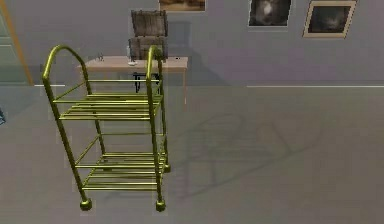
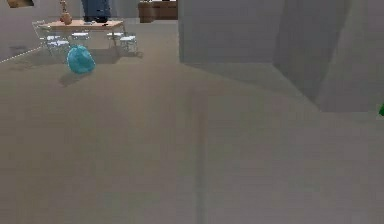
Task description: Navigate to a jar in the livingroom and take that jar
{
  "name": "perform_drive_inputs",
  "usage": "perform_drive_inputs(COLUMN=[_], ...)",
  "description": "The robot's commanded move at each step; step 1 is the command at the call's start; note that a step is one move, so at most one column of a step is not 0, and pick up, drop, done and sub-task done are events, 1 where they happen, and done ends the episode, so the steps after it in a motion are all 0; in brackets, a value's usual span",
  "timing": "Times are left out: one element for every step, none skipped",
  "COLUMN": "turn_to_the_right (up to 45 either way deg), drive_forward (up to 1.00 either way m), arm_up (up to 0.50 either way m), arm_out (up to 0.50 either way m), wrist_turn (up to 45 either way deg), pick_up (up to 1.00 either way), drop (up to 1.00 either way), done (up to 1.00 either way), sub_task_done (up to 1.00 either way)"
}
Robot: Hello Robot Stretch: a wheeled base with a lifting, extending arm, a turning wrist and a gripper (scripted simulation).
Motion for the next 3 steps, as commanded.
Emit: perform_drive_inputs(turn_to_the_right=[18.0,0.0,24.0], drive_forward=[0.0,1.0,0.0], arm_up=[0.0,0.0,0.0], arm_out=[0.0,0.0,0.0], wrist_turn=[0.0,0.0,0.0], pick_up=[0.0,0.0,0.0], drop=[0.0,0.0,0.0], done=[0.0,0.0,0.0], sub_task_done=[0.0,0.0,0.0])
